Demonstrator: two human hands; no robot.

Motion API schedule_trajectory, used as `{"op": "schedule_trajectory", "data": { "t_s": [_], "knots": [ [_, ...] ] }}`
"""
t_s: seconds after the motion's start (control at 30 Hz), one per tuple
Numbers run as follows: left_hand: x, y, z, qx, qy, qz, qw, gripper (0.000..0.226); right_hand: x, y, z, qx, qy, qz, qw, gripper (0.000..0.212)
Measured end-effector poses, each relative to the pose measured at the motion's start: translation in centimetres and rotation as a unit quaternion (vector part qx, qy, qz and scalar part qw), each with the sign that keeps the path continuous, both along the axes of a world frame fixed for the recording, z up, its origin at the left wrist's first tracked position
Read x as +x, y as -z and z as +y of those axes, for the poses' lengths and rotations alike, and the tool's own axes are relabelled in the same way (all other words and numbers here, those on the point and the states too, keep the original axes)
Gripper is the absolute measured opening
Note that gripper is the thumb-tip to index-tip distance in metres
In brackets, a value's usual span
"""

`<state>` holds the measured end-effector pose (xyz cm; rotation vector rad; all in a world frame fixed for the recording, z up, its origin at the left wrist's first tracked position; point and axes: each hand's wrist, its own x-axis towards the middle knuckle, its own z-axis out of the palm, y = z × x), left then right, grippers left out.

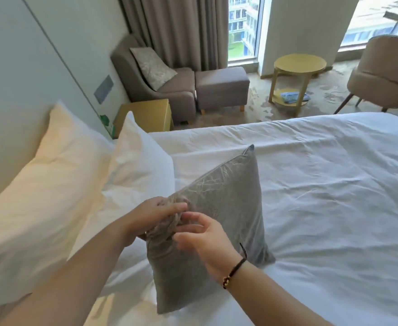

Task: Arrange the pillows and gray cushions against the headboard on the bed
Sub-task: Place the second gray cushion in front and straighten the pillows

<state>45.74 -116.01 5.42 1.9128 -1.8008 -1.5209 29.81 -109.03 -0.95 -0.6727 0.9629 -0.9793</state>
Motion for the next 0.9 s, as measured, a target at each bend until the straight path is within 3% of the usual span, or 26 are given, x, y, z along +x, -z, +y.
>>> {"op": "schedule_trajectory", "data": {
  "t_s": [0.07, 0.13, 0.27, 0.37, 0.4, 0.47, 0.53, 0.57, 0.8, 0.9],
  "knots": [
    [1.9, 1.2, 1.8, -0.011, 0.005, -0.034, 0.999, 0.059, 0.2, 0.7, 0.1, -0.050, -0.086, 0.164, 0.981, 0.041],
    [3.4, 1.9, 3.3, -0.035, 0.006, -0.077, 0.996, 0.054, -0.6, 1.1, -0.9, -0.130, -0.123, 0.346, 0.921, 0.045],
    [4.7, 1.8, 4.7, -0.023, 0.061, -0.137, 0.988, 0.040, -3.7, 0.8, -5.8, -0.307, -0.141, 0.597, 0.728, 0.083],
    [4.9, 2.0, 5.5, -0.030, 0.107, -0.159, 0.981, 0.028, -5.6, 0.2, -10.2, -0.341, -0.321, 0.674, 0.571, 0.119],
    [4.9, 2.0, 5.6, -0.040, 0.111, -0.163, 0.979, 0.025, -5.8, -0.1, -11.2, -0.336, -0.371, 0.691, 0.522, 0.116],
    [4.8, 2.0, 5.8, -0.062, 0.103, -0.165, 0.979, 0.019, -5.6, -0.6, -12.2, -0.348, -0.404, 0.714, 0.453, 0.078],
    [4.9, 1.9, 5.8, -0.077, 0.082, -0.168, 0.979, 0.019, -4.8, -1.4, -12.7, -0.389, -0.370, 0.719, 0.442, 0.024],
    [5.0, 1.7, 5.8, -0.085, 0.067, -0.166, 0.980, 0.021, -4.4, -2.0, -13.0, -0.401, -0.355, 0.718, 0.444, 0.017],
    [5.4, -2.2, 6.4, -0.193, -0.033, -0.087, 0.977, 0.033, -2.1, -9.3, -17.6, -0.489, -0.280, 0.719, 0.407, 0.026],
    [4.5, -3.3, 6.2, -0.252, -0.039, -0.093, 0.963, 0.034, -0.8, -12.5, -19.8, -0.528, -0.230, 0.692, 0.435, 0.026]
  ]
}}
